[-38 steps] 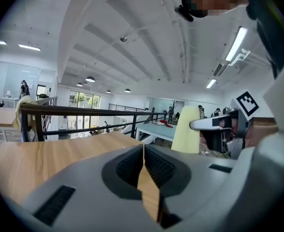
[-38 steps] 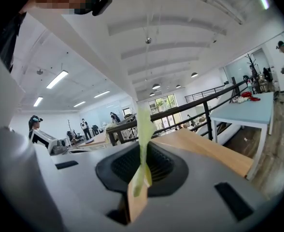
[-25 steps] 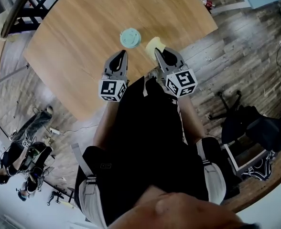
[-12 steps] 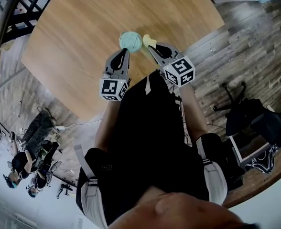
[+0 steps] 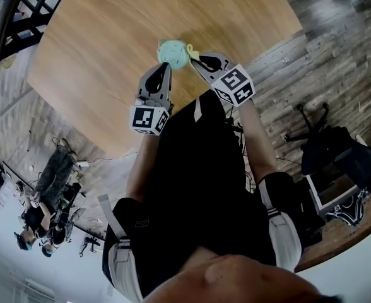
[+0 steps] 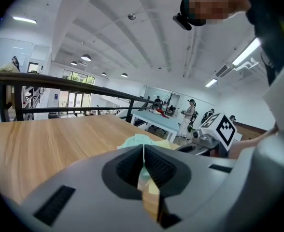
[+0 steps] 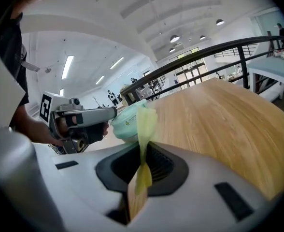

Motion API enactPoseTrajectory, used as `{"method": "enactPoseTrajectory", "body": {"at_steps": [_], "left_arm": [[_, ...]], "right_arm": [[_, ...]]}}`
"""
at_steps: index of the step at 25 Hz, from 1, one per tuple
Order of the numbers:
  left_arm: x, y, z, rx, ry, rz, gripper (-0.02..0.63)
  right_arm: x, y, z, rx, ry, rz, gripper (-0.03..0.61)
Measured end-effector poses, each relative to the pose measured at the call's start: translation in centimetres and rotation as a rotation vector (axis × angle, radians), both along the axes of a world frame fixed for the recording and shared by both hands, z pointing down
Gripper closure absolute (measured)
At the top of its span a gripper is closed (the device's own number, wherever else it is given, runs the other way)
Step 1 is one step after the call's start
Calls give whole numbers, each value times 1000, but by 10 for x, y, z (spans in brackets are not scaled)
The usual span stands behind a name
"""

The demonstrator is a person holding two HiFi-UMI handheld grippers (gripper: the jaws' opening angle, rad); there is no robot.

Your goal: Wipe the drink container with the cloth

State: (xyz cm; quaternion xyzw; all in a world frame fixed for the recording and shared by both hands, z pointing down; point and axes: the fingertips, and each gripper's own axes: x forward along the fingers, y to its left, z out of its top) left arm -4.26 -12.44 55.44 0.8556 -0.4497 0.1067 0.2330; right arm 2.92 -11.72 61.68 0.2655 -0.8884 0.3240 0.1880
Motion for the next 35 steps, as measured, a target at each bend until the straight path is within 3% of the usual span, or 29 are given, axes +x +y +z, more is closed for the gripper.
{"method": "enactPoseTrajectory", "body": {"at_steps": [15, 28, 35], "left_arm": [[1, -4, -3, -8, 10, 5, 587], [8, 0, -6, -13, 22, 4, 588], [9, -2, -5, -21, 26, 9, 588]], "right_arm": [[-12, -1, 51, -78, 40, -130, 532], [-12, -2, 100, -139, 170, -285, 532], [-10, -7, 54, -28, 160, -397, 532]]}}
